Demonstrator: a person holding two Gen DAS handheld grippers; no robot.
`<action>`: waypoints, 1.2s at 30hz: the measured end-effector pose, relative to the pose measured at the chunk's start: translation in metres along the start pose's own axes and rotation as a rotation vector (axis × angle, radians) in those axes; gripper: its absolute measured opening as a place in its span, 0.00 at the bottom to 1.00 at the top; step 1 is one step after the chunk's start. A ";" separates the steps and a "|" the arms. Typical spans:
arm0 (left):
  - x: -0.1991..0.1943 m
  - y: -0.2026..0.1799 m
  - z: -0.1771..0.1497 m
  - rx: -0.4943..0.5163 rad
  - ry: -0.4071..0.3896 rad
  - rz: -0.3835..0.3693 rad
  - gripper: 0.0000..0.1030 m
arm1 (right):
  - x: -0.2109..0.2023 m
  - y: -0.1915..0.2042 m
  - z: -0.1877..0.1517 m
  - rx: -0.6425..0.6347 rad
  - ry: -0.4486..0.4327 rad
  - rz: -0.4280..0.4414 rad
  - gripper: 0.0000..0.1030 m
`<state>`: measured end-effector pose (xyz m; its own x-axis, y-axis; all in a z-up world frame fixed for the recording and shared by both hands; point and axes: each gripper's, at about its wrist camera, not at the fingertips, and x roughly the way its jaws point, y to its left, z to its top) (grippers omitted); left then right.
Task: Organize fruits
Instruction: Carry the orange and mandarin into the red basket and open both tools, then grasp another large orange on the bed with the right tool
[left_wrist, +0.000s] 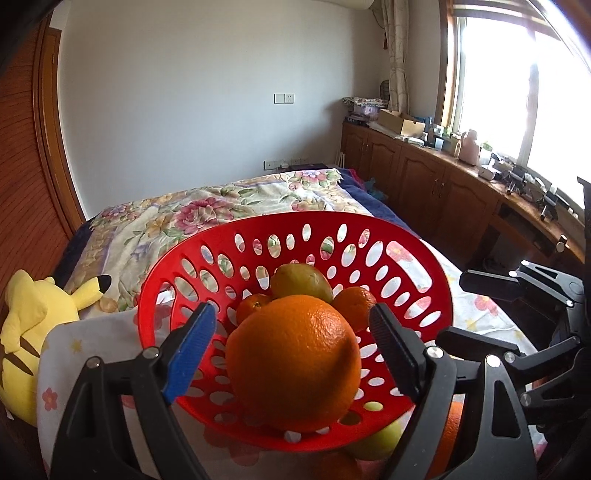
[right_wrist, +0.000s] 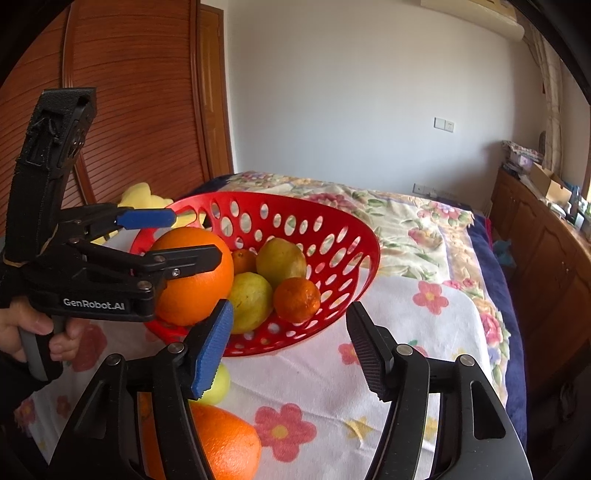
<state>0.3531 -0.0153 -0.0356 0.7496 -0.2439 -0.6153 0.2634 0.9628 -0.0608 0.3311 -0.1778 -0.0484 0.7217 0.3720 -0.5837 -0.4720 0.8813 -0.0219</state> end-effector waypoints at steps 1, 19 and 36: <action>-0.005 -0.001 -0.001 0.002 -0.009 0.002 0.83 | -0.002 0.000 0.000 0.003 -0.003 0.000 0.63; -0.072 -0.002 -0.071 -0.001 -0.052 0.039 0.83 | -0.034 0.027 -0.035 0.057 0.025 -0.009 0.74; -0.063 -0.001 -0.128 -0.035 0.005 0.056 0.83 | -0.032 0.050 -0.059 0.088 0.080 -0.004 0.82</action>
<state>0.2282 0.0137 -0.0977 0.7597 -0.1888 -0.6222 0.1994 0.9785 -0.0534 0.2547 -0.1626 -0.0790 0.6794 0.3470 -0.6466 -0.4201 0.9064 0.0450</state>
